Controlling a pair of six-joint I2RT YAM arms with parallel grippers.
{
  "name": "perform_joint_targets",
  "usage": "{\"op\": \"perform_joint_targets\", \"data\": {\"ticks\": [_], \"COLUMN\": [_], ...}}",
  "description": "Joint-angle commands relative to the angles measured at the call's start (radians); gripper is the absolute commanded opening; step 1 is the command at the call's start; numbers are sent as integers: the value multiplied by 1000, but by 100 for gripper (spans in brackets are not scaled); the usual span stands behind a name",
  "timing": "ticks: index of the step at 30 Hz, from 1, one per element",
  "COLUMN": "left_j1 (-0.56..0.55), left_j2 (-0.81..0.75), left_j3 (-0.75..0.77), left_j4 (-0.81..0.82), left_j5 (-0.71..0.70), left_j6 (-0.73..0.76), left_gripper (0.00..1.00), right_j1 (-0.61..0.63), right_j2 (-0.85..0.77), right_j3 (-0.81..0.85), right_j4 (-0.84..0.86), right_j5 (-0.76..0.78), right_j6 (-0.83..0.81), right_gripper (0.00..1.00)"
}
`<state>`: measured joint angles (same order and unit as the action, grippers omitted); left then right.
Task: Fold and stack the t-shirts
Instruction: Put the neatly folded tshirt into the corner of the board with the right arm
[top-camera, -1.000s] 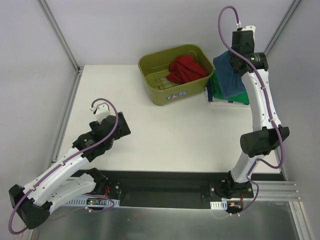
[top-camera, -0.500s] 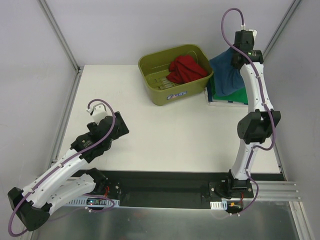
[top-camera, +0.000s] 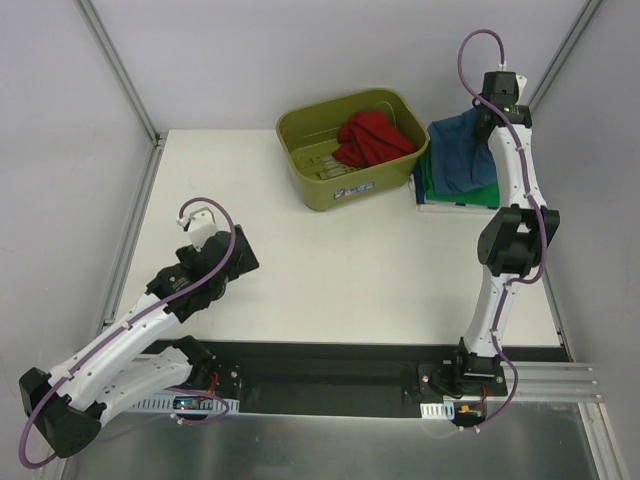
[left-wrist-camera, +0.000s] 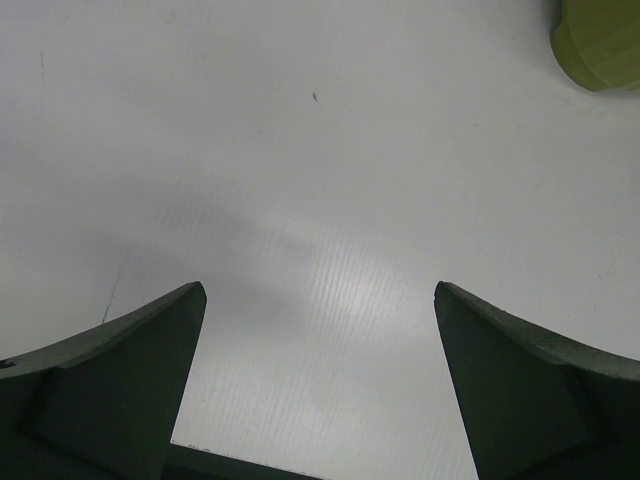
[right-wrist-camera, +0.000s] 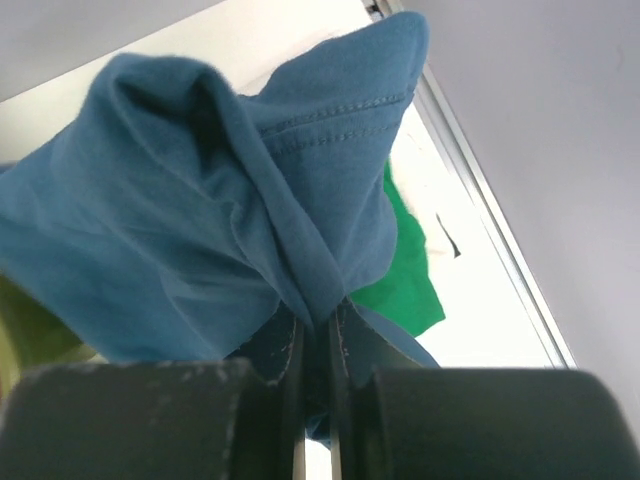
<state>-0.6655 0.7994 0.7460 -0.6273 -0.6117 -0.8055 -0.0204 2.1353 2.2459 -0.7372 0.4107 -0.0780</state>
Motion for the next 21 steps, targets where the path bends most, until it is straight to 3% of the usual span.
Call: {"op": "perform_joint_targets", "data": {"ticks": [1,5,8,9,10,17,21], "left_j1": [7,7,7,7,7,7,7], "left_j2": [32,61,76,80,81,73,61], "left_j3": [41,55,65,67,69,73,64], "left_j4": [-11,-11,-11,-11,-11,-11,-11], "left_j5": [-20,-16,-8,-7,-8,13,21], "left_j6": [-17,-18,-15,-15,-14,-12,-23], "left_gripper": [100,100,99,99,99,99,99], "right_j1": [-42,-76,-90,-92,-95,-99,-95], "right_j2": [12,34,52,58,66,2,-60], "right_j3": [18,15,-6,-8,-11,-6,-74], "right_j4": [24,22,39,42,42,36,39], "right_j5": [-1,-45,-67,-67,-61,-58,-139], "right_j6": [34,30,-6,-34,-45,-98,-114], "right_gripper": [2,12,50,84,97,97,97]}}
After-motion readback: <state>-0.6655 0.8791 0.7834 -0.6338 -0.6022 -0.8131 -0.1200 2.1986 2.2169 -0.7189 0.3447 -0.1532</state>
